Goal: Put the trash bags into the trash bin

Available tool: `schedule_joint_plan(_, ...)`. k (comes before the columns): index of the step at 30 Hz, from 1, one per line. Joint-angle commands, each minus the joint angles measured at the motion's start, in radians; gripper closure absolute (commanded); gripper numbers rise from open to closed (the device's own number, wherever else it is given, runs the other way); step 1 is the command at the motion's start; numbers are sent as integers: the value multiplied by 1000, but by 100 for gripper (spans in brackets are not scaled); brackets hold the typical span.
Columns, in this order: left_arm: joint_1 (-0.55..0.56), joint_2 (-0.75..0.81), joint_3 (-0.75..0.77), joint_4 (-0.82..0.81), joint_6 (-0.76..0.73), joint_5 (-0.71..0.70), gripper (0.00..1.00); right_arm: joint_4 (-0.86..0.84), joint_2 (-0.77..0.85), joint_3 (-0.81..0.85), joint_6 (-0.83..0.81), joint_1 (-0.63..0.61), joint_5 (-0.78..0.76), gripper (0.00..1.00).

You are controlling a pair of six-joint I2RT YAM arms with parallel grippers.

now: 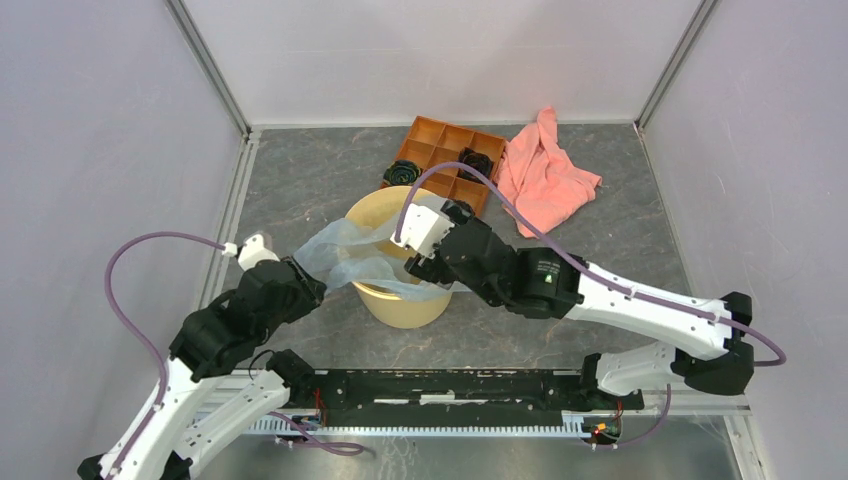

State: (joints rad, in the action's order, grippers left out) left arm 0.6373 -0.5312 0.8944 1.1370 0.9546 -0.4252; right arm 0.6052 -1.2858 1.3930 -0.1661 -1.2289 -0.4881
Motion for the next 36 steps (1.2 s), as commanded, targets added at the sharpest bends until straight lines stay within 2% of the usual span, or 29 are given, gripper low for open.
schedule_joint_plan(1,2,13,127,94,-19,33,43,-52,13,-1,-42,-37,-349,25)
schedule_joint_plan(4,2,32,234,171,-22,31,24,-118,20,-31,-59,-35,-386,44)
schedule_joint_plan(7,3,10,369,225,-58,8,6,-167,9,-30,-76,-23,-350,66)
schedule_joint_plan(10,2,-75,474,244,-103,-29,0,-165,-13,2,-67,21,-286,87)
schedule_joint_plan(12,4,-146,500,225,-140,-45,0,-181,-12,6,-44,68,-201,95)
schedule_joint_plan(17,4,-308,484,154,-228,-59,0,-214,0,10,17,234,106,99)
schedule_joint_plan(22,2,-317,439,-8,-307,91,0,-180,-51,63,48,321,279,100)
schedule_joint_plan(25,2,-311,442,-8,-318,111,1,-171,-80,84,67,353,330,100)
schedule_joint_plan(29,2,-318,433,35,-315,48,10,-157,-108,106,92,406,370,99)
schedule_joint_plan(32,2,-337,448,44,-315,-25,23,-165,-113,104,100,436,388,100)
schedule_joint_plan(34,3,-360,458,29,-331,-49,23,-174,-116,106,108,460,414,100)
schedule_joint_plan(36,2,-406,485,32,-346,-62,17,-178,-126,114,116,485,448,100)
